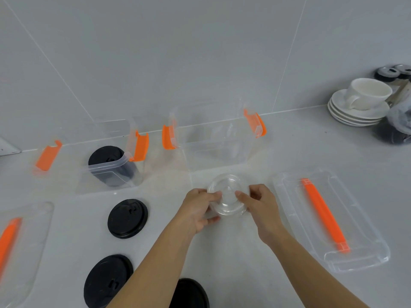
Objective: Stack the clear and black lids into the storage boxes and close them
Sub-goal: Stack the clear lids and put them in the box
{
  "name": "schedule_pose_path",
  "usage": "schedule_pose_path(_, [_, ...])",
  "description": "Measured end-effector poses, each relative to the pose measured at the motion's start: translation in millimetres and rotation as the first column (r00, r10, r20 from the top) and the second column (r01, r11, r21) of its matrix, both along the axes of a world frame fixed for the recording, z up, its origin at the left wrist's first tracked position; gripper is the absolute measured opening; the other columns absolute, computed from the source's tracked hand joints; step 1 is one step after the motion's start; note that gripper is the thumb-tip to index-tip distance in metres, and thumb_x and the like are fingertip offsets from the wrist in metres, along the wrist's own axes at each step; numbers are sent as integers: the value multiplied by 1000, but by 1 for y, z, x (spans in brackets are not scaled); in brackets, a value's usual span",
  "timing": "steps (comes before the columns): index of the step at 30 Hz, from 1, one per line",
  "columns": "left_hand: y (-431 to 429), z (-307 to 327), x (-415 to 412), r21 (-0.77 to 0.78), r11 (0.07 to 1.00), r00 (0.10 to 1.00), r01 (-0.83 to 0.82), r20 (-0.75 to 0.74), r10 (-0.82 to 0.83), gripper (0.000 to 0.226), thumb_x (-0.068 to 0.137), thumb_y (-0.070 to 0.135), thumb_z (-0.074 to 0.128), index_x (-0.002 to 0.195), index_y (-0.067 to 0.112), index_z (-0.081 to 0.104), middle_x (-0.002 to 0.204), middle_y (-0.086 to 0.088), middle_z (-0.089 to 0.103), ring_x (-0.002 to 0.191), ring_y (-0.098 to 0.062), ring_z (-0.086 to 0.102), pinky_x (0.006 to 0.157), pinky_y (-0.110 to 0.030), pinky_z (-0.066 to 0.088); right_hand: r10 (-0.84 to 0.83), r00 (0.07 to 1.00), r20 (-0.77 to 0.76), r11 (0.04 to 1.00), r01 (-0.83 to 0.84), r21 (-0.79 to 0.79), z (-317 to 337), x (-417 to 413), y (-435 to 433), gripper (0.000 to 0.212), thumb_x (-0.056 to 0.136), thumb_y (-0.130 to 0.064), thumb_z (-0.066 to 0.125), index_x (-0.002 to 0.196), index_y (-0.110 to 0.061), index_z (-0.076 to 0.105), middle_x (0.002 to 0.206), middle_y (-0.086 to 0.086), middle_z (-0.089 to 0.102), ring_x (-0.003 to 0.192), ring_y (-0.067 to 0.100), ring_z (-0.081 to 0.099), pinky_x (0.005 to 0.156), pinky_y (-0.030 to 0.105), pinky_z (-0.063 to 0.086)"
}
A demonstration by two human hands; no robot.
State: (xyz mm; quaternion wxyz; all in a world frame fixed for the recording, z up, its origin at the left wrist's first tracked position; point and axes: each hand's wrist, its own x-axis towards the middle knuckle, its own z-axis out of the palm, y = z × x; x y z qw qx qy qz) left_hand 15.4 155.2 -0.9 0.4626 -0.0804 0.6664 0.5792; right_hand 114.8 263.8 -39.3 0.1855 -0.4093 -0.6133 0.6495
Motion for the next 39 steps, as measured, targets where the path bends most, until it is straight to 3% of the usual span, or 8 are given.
schedule_pose_path(2, [-1, 4, -3, 29, 999, 1000, -17, -12, 17, 21, 82, 10, 67, 101, 6, 59, 98, -9, 64, 94, -27, 60, 81, -44, 54, -6, 1000, -28, 1000, 6, 9, 6, -2, 0, 27, 72, -23, 75, 91, -13, 59, 97, 6, 63, 93, 22, 60, 81, 37, 50])
schedule_pose_path(5, [-3, 15, -8, 61, 997, 998, -41, -50, 44, 33, 80, 12, 70, 110, 4, 58, 109, -11, 64, 105, -29, 60, 78, -44, 56, -13, 997, -72, 998, 17, 59, 19, -6, 0, 32, 71, -26, 75, 96, -15, 59, 100, 2, 65, 97, 15, 60, 78, 27, 47])
schedule_pose_path(10, [-1, 41, -16, 113, 992, 983, -55, -166, 74, 44, 78, 20, 73, 115, 6, 54, 113, -12, 63, 103, -26, 61, 62, -35, 57, -18, 986, -167, 989, 42, 142, 51, -16, 4, 25, 72, -26, 75, 88, -28, 56, 97, -6, 63, 91, 2, 58, 67, 16, 42])
schedule_pose_path(21, [43, 115, -70, 228, 973, 947, -13, -310, 85, 35, 74, 20, 77, 99, 7, 57, 97, -8, 65, 89, -22, 63, 59, -34, 59, 35, 965, -261, 973, 26, 229, 123, -75, 57, 35, 73, -30, 73, 101, -17, 57, 106, 2, 62, 97, 15, 60, 80, 27, 48])
schedule_pose_path(25, [68, 132, -96, 182, 983, 938, 16, -344, 48, 22, 74, 19, 77, 85, 8, 62, 88, -7, 66, 88, -24, 62, 61, -35, 58, 60, 977, -205, 975, -13, 222, 136, -106, 84, 41, 76, -31, 70, 110, -16, 51, 113, 2, 56, 102, 20, 58, 88, 35, 49])
schedule_pose_path(33, [107, 117, -127, 44, 999, 936, 31, -351, -14, 12, 79, 15, 72, 82, 8, 63, 90, -7, 65, 87, -24, 64, 57, -34, 56, 164, 986, 16, 965, -164, 204, 128, -144, 116, 54, 83, -25, 57, 131, -16, 32, 132, 10, 44, 116, 29, 50, 97, 46, 46])
schedule_pose_path(36, [113, 101, -133, -6, 1000, 944, 20, -329, -21, 13, 79, 15, 72, 83, 9, 62, 100, -10, 63, 98, -27, 63, 61, -37, 57, 222, 965, 138, 952, -245, 183, 120, -150, 122, 53, 83, -25, 55, 129, -14, 32, 126, 7, 44, 108, 26, 51, 85, 38, 48])
schedule_pose_path(39, [118, 88, -138, -55, 998, 946, 11, -323, -29, 14, 80, 15, 72, 81, 9, 59, 99, -10, 61, 95, -26, 61, 65, -38, 57, 269, 920, 286, 916, -336, 218, 115, -154, 124, 49, 81, -30, 55, 122, -15, 33, 100, 1, 48, 85, 22, 53, 77, 37, 48])
